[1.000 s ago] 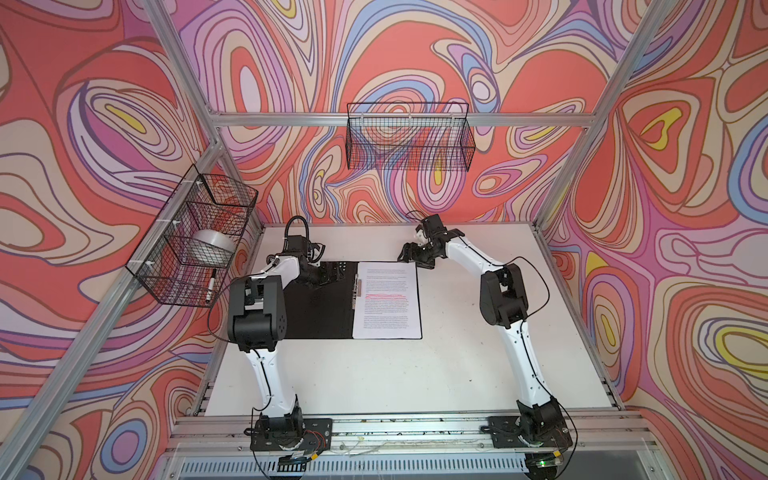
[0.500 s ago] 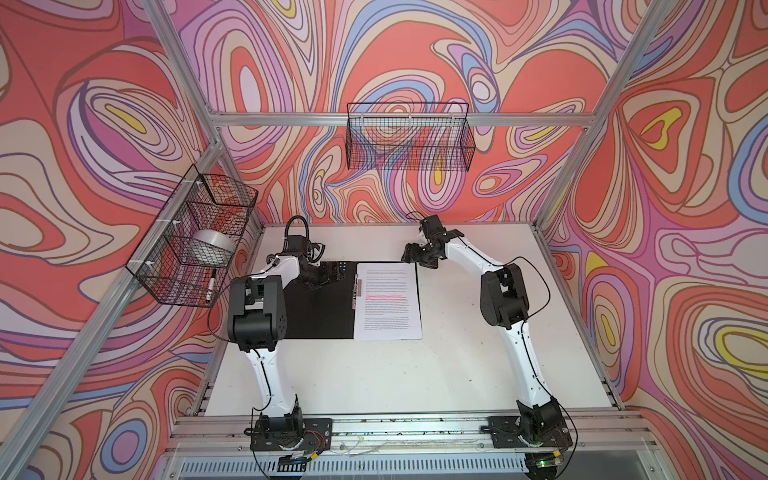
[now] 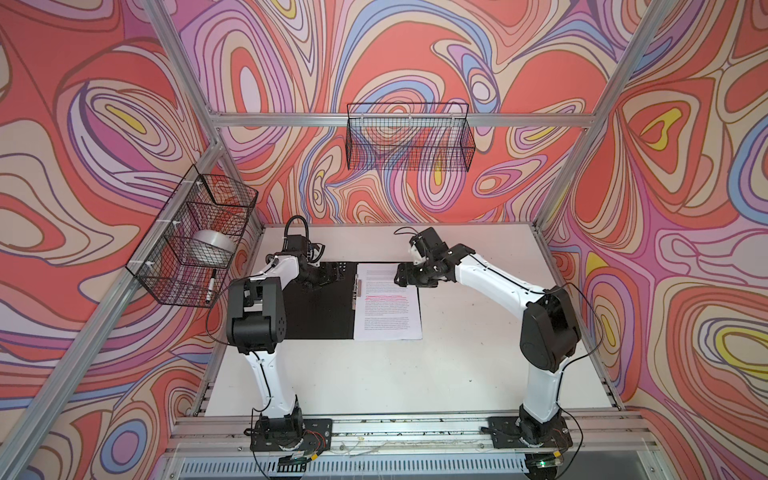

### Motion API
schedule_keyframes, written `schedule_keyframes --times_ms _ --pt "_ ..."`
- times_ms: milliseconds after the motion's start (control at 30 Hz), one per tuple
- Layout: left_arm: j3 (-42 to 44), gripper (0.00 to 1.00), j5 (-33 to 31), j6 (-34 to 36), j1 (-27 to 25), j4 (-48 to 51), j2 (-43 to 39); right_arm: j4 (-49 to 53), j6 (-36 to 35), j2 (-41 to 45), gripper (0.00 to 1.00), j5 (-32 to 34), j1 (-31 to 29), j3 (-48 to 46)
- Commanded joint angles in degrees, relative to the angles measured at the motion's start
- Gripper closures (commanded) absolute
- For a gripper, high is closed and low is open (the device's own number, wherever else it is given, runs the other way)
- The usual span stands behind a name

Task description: Put the files into the folder

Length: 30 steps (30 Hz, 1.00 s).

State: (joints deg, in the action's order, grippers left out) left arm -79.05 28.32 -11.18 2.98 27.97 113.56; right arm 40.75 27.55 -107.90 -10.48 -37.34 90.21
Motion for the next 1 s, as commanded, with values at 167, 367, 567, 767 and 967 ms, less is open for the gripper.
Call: schedule_keyframes --times_ms 167,367,567,767,967 --pt "0.2 0.00 0.8 -1.9 0.1 0.2 -3.2 1.2 8.2 6.0 0.30 3.9 -13.5 -11.8" --pt "2.0 0.00 0.5 -3.1 0.3 -0.5 -3.7 2.8 9.8 3.1 0.31 6.9 -19.2 -12.1" --pt "2.7 0.00 -2.0 -4.7 0.4 3.1 -2.9 3.4 8.1 -1.3 0.30 10.7 -19.6 -2.7" --pt "7.9 0.01 -1.0 -3.4 0.8 1.8 -6.4 8.1 2.4 -13.2 0.31 11.8 -16.9 15.8" --pt "9.7 0.06 -2.3 -4.6 2.2 4.1 -7.6 7.0 -0.9 -23.2 0.32 5.7 -9.5 30.4"
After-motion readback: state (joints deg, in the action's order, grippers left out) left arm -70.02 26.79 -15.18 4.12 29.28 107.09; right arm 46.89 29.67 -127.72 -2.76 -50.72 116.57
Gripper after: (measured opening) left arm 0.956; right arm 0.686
